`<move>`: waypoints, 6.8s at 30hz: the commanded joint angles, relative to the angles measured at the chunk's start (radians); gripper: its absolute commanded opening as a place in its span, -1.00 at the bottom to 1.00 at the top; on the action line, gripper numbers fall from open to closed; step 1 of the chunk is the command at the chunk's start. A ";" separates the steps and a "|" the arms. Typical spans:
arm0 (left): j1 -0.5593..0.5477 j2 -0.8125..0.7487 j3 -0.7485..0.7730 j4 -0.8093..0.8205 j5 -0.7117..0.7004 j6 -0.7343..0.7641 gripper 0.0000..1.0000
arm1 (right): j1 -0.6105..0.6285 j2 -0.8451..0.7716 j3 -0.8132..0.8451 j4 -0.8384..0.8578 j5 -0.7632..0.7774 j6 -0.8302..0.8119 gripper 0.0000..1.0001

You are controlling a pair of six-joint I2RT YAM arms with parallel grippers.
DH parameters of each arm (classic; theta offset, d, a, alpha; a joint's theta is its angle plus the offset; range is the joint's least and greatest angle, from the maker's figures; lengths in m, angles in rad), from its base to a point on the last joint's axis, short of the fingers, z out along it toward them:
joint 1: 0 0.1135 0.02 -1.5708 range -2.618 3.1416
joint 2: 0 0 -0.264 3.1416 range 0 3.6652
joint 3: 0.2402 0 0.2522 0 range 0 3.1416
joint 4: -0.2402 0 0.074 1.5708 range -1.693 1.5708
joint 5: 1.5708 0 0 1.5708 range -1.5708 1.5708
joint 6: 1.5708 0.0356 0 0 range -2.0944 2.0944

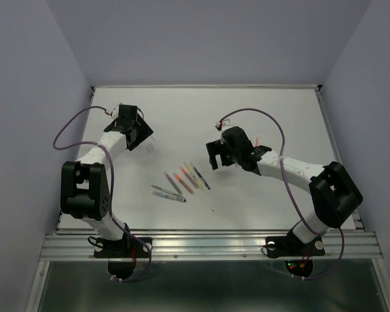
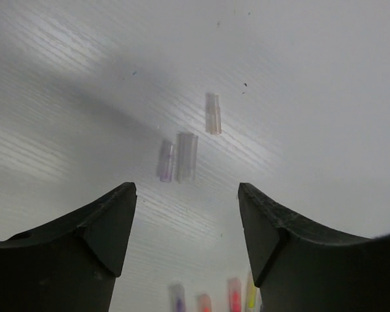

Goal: Open the pen caps

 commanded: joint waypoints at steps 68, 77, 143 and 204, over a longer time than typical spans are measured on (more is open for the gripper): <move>-0.313 -0.182 0.027 0.105 0.208 -0.087 0.97 | 0.202 -0.004 0.105 0.114 -0.012 -0.043 -0.99; -0.375 -0.147 0.048 0.119 0.202 -0.120 0.68 | 0.202 -0.038 0.124 0.124 -0.020 -0.014 -0.99; -0.056 -0.059 0.331 0.052 -0.008 -0.008 -1.00 | 0.167 -0.163 -0.125 0.072 -0.015 0.141 -0.99; -0.046 -0.257 0.033 -0.097 -0.111 -0.021 0.98 | 0.165 0.207 0.225 -0.053 0.042 -0.098 1.00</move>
